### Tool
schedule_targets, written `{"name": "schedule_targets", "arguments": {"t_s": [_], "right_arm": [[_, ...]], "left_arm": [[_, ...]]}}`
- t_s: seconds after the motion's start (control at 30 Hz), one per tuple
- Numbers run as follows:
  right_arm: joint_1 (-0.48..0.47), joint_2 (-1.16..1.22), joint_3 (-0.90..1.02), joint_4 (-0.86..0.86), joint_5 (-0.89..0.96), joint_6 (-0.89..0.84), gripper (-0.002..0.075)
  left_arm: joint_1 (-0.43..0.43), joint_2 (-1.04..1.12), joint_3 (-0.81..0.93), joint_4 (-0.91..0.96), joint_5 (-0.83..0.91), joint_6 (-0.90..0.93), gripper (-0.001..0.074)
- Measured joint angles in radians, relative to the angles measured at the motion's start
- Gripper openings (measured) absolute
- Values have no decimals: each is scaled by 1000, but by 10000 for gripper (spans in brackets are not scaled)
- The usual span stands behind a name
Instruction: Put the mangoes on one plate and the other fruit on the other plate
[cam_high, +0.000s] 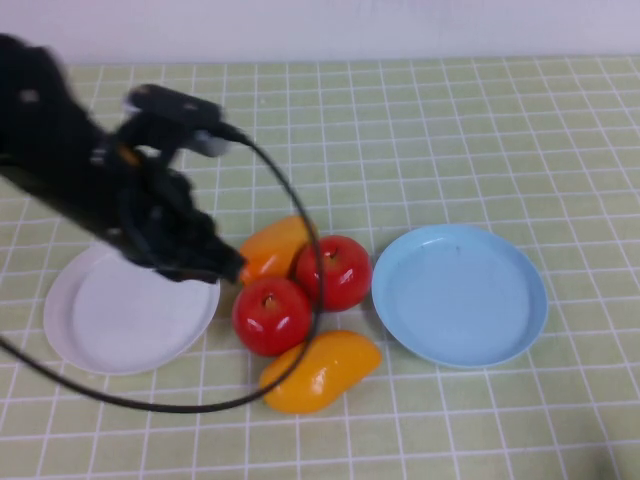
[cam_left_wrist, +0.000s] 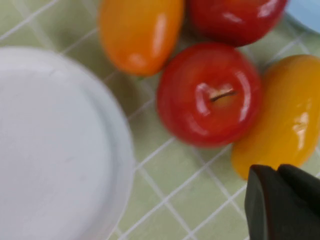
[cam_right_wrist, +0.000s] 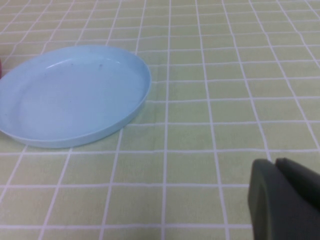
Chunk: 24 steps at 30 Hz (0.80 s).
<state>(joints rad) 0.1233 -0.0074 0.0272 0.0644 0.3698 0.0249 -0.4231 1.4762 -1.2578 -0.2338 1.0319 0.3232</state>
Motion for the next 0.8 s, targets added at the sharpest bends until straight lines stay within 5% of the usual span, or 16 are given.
{"name": "schedule_targets", "arguments": {"t_s": [0.27, 0.37, 0.63, 0.8], "right_arm": [[0, 0, 0, 0, 0, 0, -16], [0, 0, 0, 0, 0, 0, -16], [0, 0, 0, 0, 0, 0, -16], [0, 0, 0, 0, 0, 0, -16]], "left_arm": [[-200, 154, -132, 215, 39, -90, 4], [-238, 183, -148, 271, 43, -93, 63], [-245, 240, -154, 288, 45, -165, 603], [-245, 275, -171, 288, 49, -197, 668]]}}
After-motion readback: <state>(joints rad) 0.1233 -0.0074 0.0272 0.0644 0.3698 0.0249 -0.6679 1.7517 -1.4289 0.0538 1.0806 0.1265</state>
